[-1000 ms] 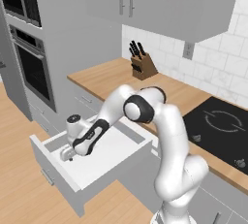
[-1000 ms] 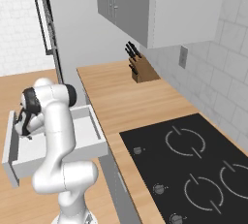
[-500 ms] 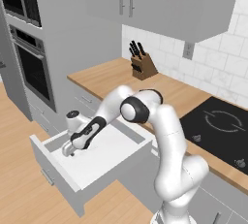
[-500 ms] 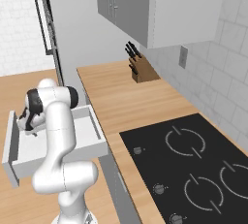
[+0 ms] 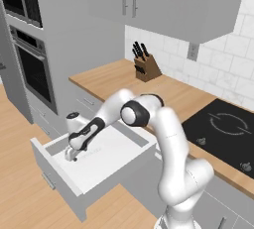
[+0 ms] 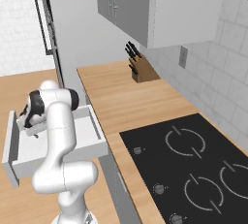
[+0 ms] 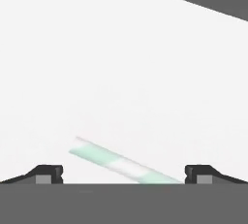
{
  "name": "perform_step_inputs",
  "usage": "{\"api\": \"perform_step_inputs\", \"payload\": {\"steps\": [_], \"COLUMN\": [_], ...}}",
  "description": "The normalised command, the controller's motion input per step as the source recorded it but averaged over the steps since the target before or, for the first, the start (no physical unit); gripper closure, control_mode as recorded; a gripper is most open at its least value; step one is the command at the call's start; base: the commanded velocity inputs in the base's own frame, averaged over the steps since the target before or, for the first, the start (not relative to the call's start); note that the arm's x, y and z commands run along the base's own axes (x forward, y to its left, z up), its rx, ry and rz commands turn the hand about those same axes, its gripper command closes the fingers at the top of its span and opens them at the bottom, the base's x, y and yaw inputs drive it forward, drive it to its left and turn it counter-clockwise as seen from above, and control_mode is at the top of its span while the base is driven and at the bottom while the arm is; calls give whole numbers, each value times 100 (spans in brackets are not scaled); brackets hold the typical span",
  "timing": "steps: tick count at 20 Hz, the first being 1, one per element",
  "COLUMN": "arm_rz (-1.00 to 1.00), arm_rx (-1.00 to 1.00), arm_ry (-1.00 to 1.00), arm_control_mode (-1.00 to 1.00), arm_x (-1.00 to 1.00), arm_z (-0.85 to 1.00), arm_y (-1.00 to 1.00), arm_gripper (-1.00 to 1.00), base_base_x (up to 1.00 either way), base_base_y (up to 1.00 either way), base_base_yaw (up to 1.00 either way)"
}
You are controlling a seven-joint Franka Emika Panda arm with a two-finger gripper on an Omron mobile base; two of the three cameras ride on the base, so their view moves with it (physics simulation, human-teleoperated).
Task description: Take a straw from the drawer in front and place it inside the glass cup on the dining counter.
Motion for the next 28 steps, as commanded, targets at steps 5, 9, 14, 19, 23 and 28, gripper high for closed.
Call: {"api": "perform_step_inputs", "payload": {"steps": [5, 9, 14, 19, 23, 28], "arm_rz": [21, 20, 18, 17, 12, 11], "arm_rx": [0, 0, 0, 1, 7, 3], "arm_ry": [8, 7, 2, 0, 0, 0], "arm_control_mode": [-100, -100, -100, -100, -100, -100], "arm_x": [36, 16, -5, -18, -28, -5], "arm_z": [-25, -22, -4, 16, 46, 11], "arm_y": [-7, -1, -6, -13, -13, -14], "arm_gripper": [-100, -100, -100, -100, -100, -100], "base_base_x": [0, 0, 0, 0, 0, 0], "base_base_y": [0, 0, 0, 0, 0, 0], "base_base_yaw": [0, 0, 0, 0, 0, 0]}}
